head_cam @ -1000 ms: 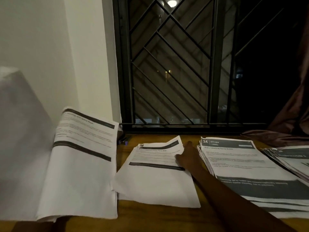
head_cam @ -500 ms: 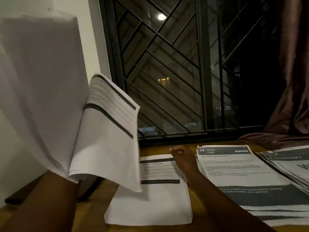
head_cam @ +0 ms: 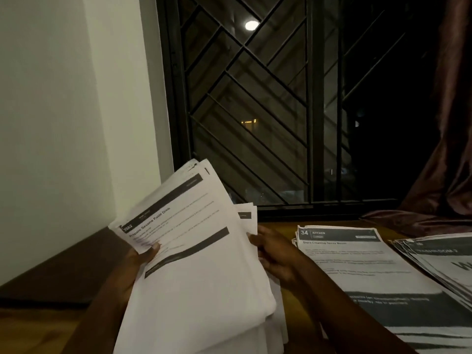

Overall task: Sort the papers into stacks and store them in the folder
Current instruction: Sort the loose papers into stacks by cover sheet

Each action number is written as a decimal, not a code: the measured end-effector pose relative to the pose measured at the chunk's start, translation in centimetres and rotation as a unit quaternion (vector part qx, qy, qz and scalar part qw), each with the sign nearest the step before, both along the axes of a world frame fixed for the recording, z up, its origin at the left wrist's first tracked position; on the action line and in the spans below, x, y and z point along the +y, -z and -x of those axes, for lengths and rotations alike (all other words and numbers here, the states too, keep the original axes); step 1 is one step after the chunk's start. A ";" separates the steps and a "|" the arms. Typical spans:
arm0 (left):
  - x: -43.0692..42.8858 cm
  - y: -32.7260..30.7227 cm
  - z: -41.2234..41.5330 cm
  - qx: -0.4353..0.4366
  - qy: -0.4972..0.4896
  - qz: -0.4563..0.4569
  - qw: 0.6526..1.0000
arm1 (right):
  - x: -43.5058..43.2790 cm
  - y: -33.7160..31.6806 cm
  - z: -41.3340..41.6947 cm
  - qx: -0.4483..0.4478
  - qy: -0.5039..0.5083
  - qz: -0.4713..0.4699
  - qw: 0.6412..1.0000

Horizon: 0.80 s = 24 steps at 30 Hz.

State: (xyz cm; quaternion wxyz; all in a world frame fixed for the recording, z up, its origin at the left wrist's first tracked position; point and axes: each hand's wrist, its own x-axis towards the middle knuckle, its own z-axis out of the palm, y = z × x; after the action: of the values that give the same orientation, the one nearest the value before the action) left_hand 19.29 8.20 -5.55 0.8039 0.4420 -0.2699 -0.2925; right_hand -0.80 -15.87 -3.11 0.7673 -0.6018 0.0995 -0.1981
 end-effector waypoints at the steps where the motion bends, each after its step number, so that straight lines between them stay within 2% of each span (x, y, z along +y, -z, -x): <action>1: -0.4 -0.4 0.5 -0.012 0.016 -0.004 1.000 | 0.5 -0.2 0.0 0.006 0.037 0.023 0.999; 2: -0.4 -1.0 1.3 0.010 0.031 -0.013 0.999 | 0.6 -0.2 -0.1 0.006 0.068 0.036 0.997; 3: -0.6 -0.8 0.8 -0.004 0.038 -0.009 0.999 | 1.0 -0.4 -0.1 0.001 0.089 0.043 0.995; 7: -0.9 -0.9 0.3 -0.022 -0.002 -0.009 1.000 | 1.4 -1.0 0.1 -0.023 0.159 0.063 0.985; 9: -0.8 -1.0 0.3 -0.005 -0.015 -0.013 1.000 | 1.6 -1.3 0.1 -0.041 0.181 0.065 0.980; 13: -0.9 -0.9 0.2 -0.006 0.010 -0.036 0.999 | 1.6 -1.8 0.0 -0.058 0.248 0.068 0.965; 19: -0.9 -1.7 1.7 -0.006 0.062 -0.033 0.998 | 0.9 -1.9 -0.2 -0.026 0.271 0.082 0.959; 21: -0.7 -1.6 1.6 0.000 0.030 -0.036 0.999 | 0.0 -2.1 0.0 -0.014 0.343 0.127 0.931; 24: 0.2 -1.6 0.9 0.028 -0.019 0.011 0.999 | -2.4 -1.8 1.9 0.025 0.504 0.163 0.848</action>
State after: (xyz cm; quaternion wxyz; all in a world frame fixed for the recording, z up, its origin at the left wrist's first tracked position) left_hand 18.40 8.42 -3.96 0.8213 0.4302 -0.2418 -0.2862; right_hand -2.68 -18.28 -1.32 0.4500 -0.5901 0.3746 -0.5559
